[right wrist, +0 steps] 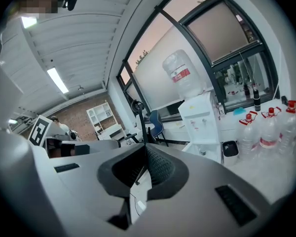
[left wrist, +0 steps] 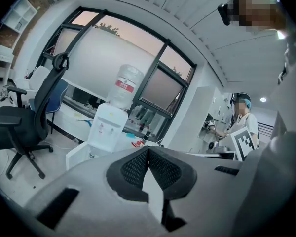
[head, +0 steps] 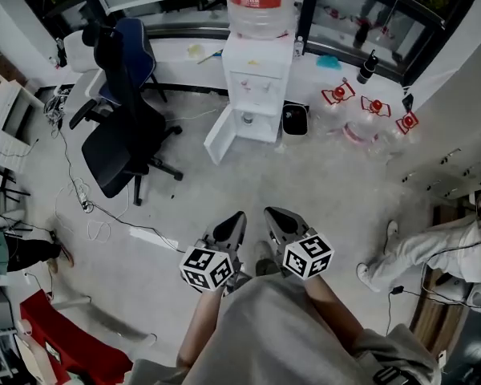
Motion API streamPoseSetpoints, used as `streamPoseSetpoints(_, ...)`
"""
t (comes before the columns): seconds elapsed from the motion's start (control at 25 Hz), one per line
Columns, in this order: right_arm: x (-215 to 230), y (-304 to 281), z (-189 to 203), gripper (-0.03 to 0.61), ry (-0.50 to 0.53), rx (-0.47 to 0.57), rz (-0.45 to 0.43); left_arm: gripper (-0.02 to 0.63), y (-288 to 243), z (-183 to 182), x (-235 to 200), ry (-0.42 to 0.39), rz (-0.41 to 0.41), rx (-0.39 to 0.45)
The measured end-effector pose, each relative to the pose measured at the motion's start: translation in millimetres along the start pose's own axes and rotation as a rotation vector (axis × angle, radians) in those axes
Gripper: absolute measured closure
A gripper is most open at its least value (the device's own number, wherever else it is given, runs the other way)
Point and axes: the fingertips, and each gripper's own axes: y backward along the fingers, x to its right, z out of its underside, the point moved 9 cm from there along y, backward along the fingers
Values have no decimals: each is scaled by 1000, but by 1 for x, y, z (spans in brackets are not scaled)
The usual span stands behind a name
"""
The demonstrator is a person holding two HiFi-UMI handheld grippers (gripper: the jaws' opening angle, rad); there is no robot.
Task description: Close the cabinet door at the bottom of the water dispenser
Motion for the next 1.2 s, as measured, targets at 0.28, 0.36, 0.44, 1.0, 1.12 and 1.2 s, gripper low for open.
streamPoseSetpoints(0.28,33,-15,3,566,-91,-36,-25,606,-20,-9,-4,-24,-37,-49)
streamPoseSetpoints(0.36,37,-21,4,566,-107,-45,-26,606,-20,-9,-13,-3,-62,-54)
streamPoseSetpoints(0.44,40,-29,5,566,-116,-54,-28,606,-21,-11,-23,4,-71,-56)
streamPoseSetpoints(1.0,46,-124,-19,566,-131,-32,97,606,-61,-57,-129,23,43,-85)
streamPoseSetpoints(1.12,39,-156,-28,566,-145,-25,134,606,-68,-80,-161,23,80,-95)
streamPoseSetpoints(1.2,30,-175,-33,566,-160,-19,157,606,-71,-92,-180,26,104,-109)
